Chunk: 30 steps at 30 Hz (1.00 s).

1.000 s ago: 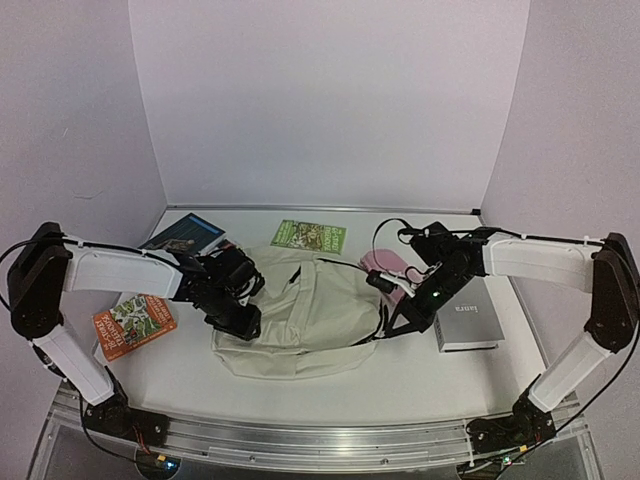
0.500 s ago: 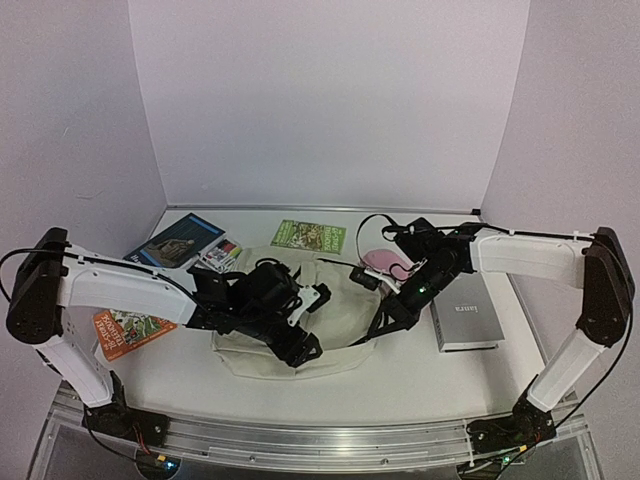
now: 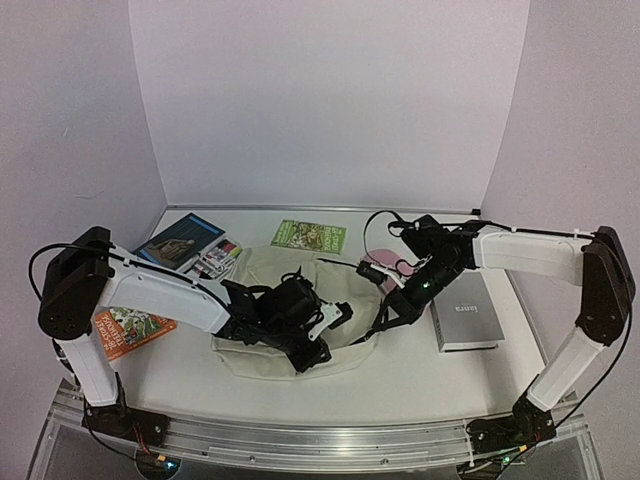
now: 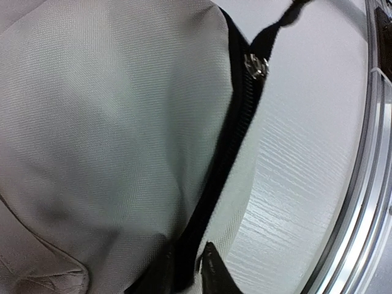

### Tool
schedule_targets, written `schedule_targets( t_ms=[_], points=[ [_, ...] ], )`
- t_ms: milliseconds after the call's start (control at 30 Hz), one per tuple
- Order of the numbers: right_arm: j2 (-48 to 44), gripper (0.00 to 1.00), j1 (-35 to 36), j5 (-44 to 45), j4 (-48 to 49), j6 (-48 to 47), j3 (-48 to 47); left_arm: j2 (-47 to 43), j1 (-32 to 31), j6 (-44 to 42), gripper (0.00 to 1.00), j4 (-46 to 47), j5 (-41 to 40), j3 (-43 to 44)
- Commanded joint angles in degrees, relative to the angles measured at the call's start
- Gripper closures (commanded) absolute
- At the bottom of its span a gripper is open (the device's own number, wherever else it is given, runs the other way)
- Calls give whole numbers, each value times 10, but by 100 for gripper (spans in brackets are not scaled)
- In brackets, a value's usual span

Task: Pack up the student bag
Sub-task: Unzip the student bag at the center of the board.

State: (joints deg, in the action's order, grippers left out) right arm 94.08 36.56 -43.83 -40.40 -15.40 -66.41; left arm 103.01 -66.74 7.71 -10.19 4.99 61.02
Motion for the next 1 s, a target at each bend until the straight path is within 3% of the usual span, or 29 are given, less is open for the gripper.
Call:
schedule_targets(
  t_ms=[0, 133, 533, 800, 967],
  points=[
    [-16, 100, -25, 19, 0, -13, -6, -54, -3, 24, 94, -1, -4, -46],
    [-19, 100, -61, 43, -2, -33, 6, -89, -3, 40, 100, -31, -30, -79],
    [-12, 100, -189, 90, -36, -102, 15, -99, -3, 46, 100, -115, -83, -90],
    [-57, 100, -191, 51, -78, -132, 33, -83, -3, 35, 100, -145, -134, -78],
    [-101, 100, -139, 30, -111, -135, 34, -59, 12, 39, 100, -175, -164, -42]
  ],
)
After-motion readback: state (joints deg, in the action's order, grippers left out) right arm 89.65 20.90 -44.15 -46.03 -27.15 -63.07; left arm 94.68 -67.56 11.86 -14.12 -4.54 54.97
